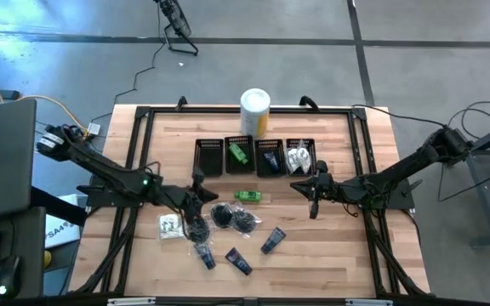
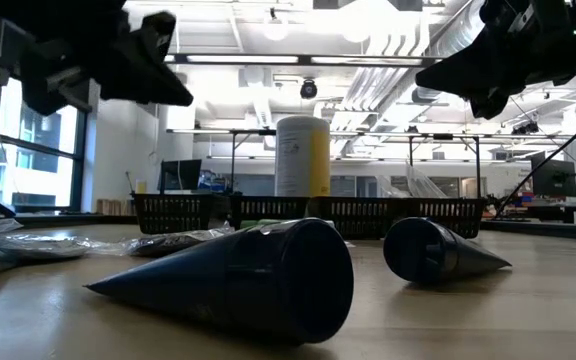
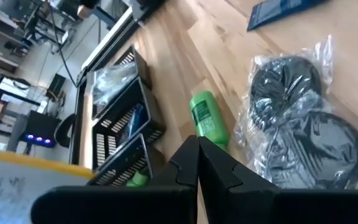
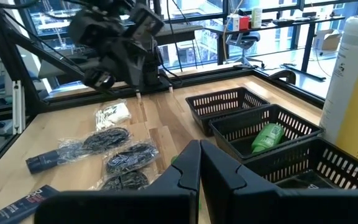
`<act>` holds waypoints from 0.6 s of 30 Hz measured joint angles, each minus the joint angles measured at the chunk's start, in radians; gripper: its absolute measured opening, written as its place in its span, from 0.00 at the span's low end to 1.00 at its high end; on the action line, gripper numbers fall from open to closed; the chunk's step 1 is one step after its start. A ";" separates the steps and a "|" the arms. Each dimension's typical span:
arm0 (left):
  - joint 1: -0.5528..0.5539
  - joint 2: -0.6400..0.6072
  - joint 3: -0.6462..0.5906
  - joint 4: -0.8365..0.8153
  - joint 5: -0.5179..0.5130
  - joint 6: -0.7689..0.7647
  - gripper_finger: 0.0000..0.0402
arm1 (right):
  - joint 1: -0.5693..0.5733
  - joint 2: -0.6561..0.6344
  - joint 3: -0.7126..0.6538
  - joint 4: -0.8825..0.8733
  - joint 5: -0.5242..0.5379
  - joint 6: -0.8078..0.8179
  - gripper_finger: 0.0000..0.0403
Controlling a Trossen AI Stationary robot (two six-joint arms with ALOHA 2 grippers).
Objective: Pick & Place Travel size toiletries
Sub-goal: Put the middle hairbrush into the left black bin
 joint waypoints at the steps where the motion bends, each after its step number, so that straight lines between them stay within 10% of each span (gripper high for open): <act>1: -0.013 0.020 0.029 -0.026 -0.011 0.004 0.00 | 0.000 0.000 0.000 0.000 0.000 0.000 0.01; 18: -0.196 0.310 0.353 -0.361 0.066 -0.128 0.00 | 0.000 0.000 0.000 -0.004 -0.001 0.000 0.01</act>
